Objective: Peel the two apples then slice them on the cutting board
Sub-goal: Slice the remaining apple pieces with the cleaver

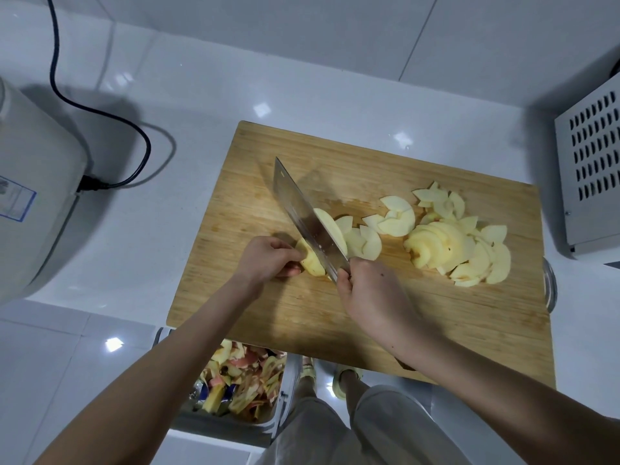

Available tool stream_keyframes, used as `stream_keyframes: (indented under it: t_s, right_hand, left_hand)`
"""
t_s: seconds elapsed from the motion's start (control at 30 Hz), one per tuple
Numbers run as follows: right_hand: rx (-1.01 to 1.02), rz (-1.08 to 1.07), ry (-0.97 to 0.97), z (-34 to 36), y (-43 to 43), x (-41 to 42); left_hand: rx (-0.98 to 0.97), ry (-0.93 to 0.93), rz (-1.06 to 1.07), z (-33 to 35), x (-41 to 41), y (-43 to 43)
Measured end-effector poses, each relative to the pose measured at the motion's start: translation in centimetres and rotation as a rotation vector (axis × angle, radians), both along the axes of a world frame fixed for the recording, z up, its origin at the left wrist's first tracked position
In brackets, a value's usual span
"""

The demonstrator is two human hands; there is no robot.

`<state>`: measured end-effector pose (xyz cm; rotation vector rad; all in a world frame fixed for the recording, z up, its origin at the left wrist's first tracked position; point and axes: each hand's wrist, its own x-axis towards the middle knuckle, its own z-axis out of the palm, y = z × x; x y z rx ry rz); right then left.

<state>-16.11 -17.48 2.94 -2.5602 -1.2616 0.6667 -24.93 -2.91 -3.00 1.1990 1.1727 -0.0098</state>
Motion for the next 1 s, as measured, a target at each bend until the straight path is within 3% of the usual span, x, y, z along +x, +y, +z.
stream_keyframes:
  t_s: [0.37,0.6,1.0]
  right_hand:
    - [-0.035,-0.075,0.100,-1.1,0.6,0.7]
    - [-0.012,-0.002,0.038,1.2,-0.5,0.3]
    - [-0.033,0.004,0.027,-1.8,1.1,-0.3]
  left_hand:
    - [0.008,-0.013,0.001,0.2,0.0,0.0]
    - [0.027,0.013,-0.030,0.0,-0.1,0.1]
    - [0.026,-0.004,-0.003,0.1,0.0,-0.1]
